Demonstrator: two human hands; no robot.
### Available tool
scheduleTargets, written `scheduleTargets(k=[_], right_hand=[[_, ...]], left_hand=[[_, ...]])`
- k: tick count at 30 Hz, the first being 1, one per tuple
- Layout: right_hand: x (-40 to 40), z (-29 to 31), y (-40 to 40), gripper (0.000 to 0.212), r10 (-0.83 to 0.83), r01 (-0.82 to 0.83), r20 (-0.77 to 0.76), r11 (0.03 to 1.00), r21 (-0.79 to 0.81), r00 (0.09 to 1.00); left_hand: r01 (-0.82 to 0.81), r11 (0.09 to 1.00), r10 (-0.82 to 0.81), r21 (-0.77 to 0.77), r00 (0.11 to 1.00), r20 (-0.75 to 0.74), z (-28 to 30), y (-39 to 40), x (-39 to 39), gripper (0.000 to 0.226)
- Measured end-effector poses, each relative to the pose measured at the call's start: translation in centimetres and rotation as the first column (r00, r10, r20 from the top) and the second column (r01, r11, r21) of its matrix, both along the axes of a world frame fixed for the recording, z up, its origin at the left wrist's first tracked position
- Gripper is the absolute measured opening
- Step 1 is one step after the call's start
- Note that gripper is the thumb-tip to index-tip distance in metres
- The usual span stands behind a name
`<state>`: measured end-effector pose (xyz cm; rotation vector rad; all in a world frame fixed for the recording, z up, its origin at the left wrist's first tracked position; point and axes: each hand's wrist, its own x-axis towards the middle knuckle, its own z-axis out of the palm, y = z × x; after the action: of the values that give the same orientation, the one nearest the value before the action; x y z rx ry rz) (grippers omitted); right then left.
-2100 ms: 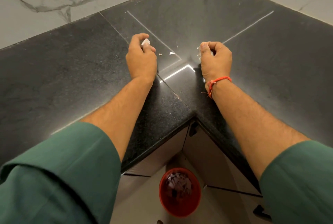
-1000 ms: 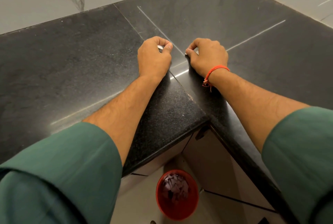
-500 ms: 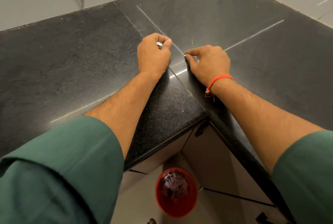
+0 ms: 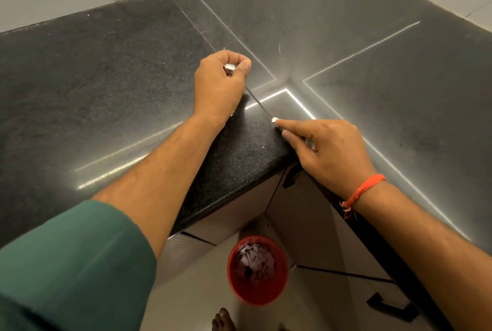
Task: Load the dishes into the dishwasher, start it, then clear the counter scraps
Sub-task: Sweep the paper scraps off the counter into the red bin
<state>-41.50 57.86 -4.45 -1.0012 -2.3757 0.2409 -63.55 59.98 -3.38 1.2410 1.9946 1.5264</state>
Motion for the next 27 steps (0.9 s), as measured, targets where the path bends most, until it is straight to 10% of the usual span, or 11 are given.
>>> scheduleTargets(k=[20,27], right_hand=[[1.1,0.6,-2.1,0.044,0.135,-0.146,0.126,0.986,0.079,0.983],[1.1,0.8,-2.4,0.018,0.171,-0.184,0.091,0.971,0.155,0.981]], left_hand=[[-0.002,0.998,-0.004,0.057,0.995,0.104,0.1,-8.2,3.7,0.008],[0.014,0.998,-0.024,0.067,0.988,0.153,0.3,-10.9,5.2,0.009]])
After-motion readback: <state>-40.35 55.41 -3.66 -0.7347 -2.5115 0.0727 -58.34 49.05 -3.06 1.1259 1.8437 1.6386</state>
